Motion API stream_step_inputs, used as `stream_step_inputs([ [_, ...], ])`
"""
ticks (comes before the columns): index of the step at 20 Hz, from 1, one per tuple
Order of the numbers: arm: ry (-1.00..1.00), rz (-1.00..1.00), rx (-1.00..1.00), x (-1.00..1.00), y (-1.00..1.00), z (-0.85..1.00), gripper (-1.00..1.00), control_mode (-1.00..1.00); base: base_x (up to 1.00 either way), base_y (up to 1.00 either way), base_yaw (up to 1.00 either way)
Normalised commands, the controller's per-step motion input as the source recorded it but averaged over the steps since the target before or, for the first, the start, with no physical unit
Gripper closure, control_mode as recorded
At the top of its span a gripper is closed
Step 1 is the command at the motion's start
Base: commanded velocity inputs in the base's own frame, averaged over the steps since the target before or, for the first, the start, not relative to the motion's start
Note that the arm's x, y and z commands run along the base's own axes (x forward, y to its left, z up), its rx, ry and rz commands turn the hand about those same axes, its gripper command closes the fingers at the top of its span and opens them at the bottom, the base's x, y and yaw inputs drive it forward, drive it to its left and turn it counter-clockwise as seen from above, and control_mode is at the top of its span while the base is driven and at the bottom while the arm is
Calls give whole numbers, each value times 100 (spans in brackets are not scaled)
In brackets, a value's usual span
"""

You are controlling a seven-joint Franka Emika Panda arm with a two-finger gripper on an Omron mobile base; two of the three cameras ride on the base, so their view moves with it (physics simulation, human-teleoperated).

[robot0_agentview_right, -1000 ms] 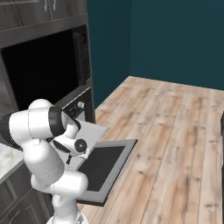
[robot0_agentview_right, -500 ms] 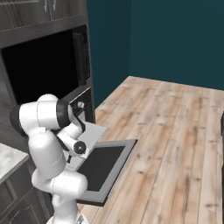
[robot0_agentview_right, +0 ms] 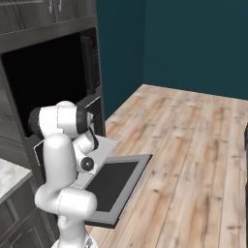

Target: Place the fish on the top rack of the oven, and slide the tray back inside. Close the oven door.

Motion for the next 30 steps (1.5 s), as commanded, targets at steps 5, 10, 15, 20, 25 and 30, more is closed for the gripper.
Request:
stream_step_inputs([
  [5, -1, 0, 0, 34, 11, -34, 100, -100, 0, 0, 0],
  [10, 0, 0, 0, 39, 15, -34, -100, -100, 0, 0, 0],
  [15, 0, 0, 0, 46, 16, -16, -100, -100, 0, 0, 0],
  [20, -1, 0, 0, 37, 2, -6, -100, -100, 0, 0, 0],
  [25, -1, -4, 0, -5, -22, 4, -100, -100, 0, 0, 0],
  [30, -17, -1, 0, -30, -40, 45, -100, -100, 0, 0, 0],
])
